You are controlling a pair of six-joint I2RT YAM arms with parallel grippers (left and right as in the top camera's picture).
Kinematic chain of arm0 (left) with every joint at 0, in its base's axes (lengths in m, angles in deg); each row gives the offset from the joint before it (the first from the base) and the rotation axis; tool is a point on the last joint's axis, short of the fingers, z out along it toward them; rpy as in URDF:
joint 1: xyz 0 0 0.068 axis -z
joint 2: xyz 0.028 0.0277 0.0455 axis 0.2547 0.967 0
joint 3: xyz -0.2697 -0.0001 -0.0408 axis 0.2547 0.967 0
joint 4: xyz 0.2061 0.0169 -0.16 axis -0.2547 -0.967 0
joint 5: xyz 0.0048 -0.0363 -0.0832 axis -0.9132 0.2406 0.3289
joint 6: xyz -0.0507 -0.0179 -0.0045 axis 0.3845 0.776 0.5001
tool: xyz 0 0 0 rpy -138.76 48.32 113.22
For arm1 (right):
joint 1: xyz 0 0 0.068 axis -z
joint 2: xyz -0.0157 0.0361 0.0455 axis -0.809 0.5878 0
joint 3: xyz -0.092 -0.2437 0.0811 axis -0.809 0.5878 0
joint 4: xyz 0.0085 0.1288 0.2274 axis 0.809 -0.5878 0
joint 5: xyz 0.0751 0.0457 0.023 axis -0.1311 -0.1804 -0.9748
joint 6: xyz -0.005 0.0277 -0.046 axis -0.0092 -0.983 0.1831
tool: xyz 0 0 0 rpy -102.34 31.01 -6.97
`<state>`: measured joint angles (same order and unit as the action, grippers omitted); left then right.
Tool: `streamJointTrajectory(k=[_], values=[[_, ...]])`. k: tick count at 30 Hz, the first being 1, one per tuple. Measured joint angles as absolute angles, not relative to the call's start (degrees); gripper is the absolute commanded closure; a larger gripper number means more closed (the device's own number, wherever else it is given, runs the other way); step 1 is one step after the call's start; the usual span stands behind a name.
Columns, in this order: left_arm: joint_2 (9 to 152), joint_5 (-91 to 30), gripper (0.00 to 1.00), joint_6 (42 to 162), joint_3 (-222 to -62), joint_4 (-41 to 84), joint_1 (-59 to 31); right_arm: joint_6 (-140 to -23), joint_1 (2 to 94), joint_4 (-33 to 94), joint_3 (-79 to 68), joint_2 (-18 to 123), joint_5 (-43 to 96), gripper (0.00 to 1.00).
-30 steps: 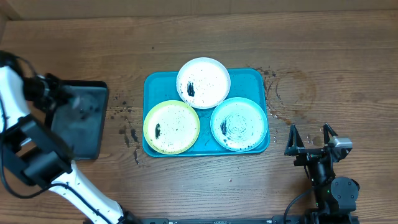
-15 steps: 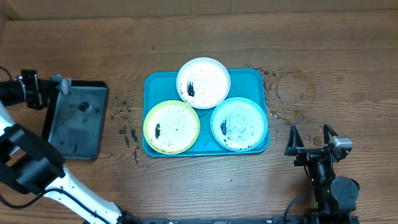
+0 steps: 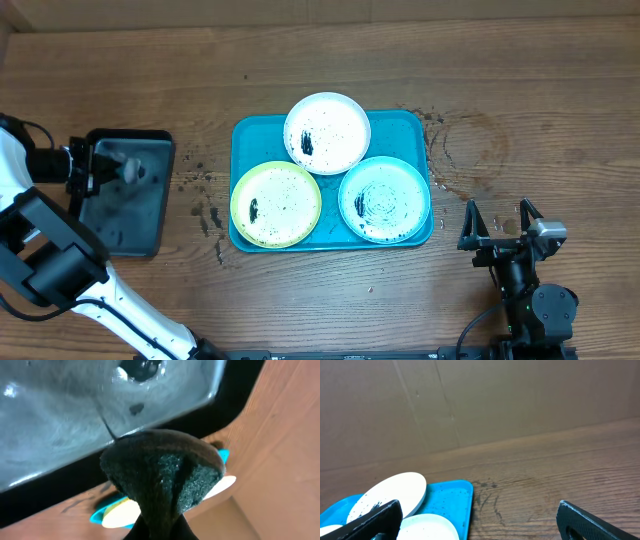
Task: Clean dirty plates on tray and stack at the side
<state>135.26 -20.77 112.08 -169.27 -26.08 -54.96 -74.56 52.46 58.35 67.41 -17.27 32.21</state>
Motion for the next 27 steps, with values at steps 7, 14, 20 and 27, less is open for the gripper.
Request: streamJointTrajectory(k=[7, 14, 20, 27], values=[[133.5, -24.1, 0.96, 109.0, -177.6, -30.7, -55.0, -74.6, 52.5, 58.3, 67.4, -17.3, 32.2, 0.00], [133.7, -27.7, 0.96, 110.5, -166.9, -21.7, -54.6, -74.6, 52.5, 58.3, 67.4, -17.3, 32.2, 0.00], [134.5, -28.6, 0.96, 110.3, -173.7, -30.5, -55.2, -74.5, 52.5, 58.3, 67.4, -17.3, 32.2, 0.00], [130.3, -34.4, 0.96, 110.6, -175.5, -27.0, -55.2, -74.6, 52.5, 58.3, 67.4, -17.3, 32.2, 0.00]])
